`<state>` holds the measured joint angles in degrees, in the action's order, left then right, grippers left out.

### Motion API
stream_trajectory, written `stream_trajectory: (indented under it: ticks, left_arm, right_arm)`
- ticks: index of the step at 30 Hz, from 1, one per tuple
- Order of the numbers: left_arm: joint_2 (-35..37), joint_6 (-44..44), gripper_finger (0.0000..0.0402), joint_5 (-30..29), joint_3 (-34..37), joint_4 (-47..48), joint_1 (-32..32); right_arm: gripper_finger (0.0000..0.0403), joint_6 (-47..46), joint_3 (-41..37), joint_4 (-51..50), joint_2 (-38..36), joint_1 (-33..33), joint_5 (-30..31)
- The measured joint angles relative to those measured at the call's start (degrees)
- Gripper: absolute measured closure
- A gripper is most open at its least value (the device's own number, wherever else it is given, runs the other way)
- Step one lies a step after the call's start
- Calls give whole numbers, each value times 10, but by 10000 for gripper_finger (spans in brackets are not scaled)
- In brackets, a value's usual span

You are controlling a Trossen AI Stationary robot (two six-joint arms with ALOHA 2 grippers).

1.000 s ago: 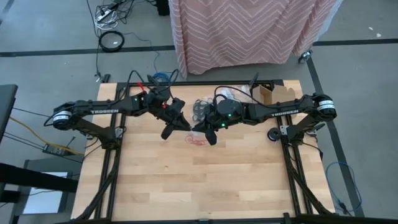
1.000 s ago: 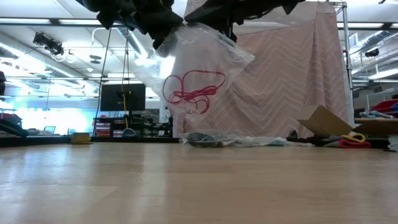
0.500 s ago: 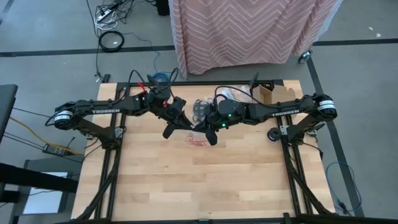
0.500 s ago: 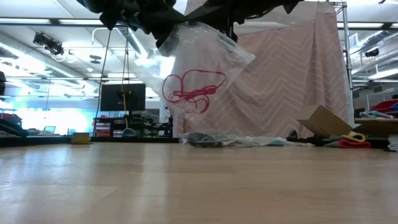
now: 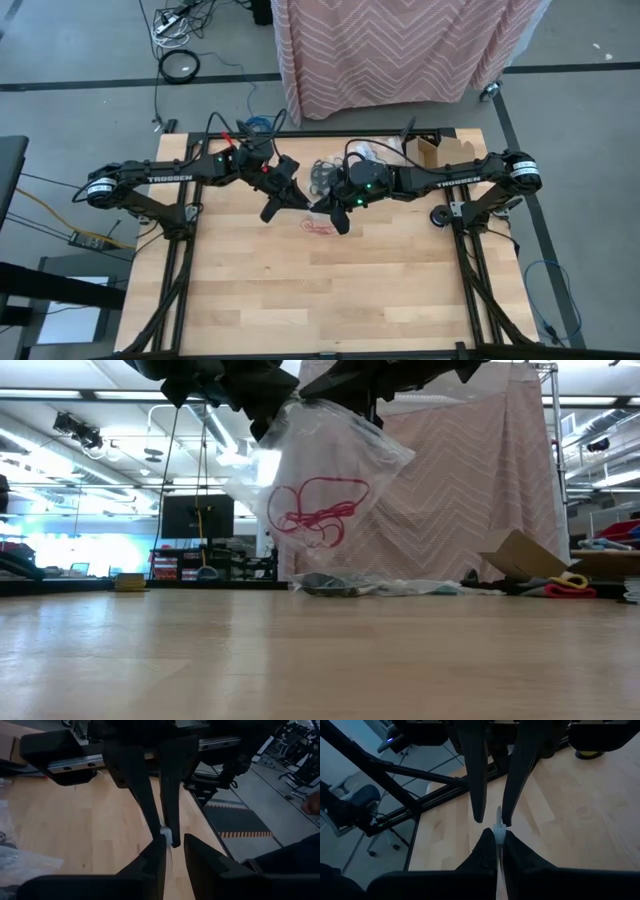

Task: Sort rubber bands
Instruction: Close the transparent zip bag

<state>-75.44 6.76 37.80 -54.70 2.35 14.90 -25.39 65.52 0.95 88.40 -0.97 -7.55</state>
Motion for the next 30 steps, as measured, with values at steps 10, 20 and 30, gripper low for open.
stream_trajectory:
  ticks: [10,20,30]
  left_arm:
    - [-11,-4,394,-22,-1,2,0]
    - [-12,-5,400,-31,0,4,2]
    - [-11,-105,401,-41,-85,172,19]
  right_arm:
    - [403,-5,-2,-1,2,0,0]
    - [403,-4,0,-24,1,-1,2]
    - [402,-4,3,-18,1,-2,8]
